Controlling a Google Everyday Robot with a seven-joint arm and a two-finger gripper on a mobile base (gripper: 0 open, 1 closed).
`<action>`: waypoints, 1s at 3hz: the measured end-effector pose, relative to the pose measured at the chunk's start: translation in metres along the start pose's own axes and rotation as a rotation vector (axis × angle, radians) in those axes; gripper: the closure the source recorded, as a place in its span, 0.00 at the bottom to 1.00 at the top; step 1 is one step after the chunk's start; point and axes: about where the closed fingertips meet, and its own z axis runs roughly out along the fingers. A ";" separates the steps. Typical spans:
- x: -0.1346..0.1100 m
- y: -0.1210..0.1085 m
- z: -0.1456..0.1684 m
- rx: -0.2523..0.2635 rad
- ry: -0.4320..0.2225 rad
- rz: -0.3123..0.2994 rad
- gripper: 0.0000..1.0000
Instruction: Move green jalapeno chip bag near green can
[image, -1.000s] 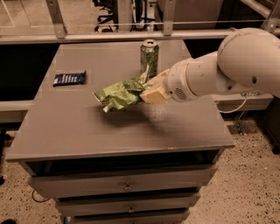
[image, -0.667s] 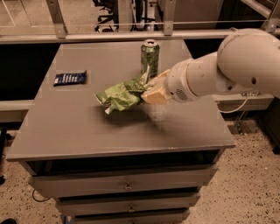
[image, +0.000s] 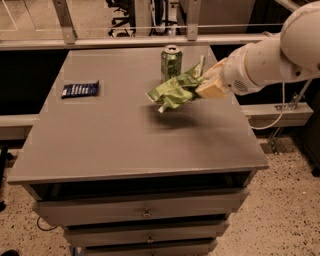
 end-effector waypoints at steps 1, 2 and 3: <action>0.040 -0.063 -0.018 0.113 0.084 -0.004 1.00; 0.066 -0.094 -0.024 0.168 0.134 0.009 1.00; 0.082 -0.119 -0.020 0.222 0.146 0.022 1.00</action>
Offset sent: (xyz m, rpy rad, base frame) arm 0.0752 -0.1541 0.0112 -0.1657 -0.0768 -0.2545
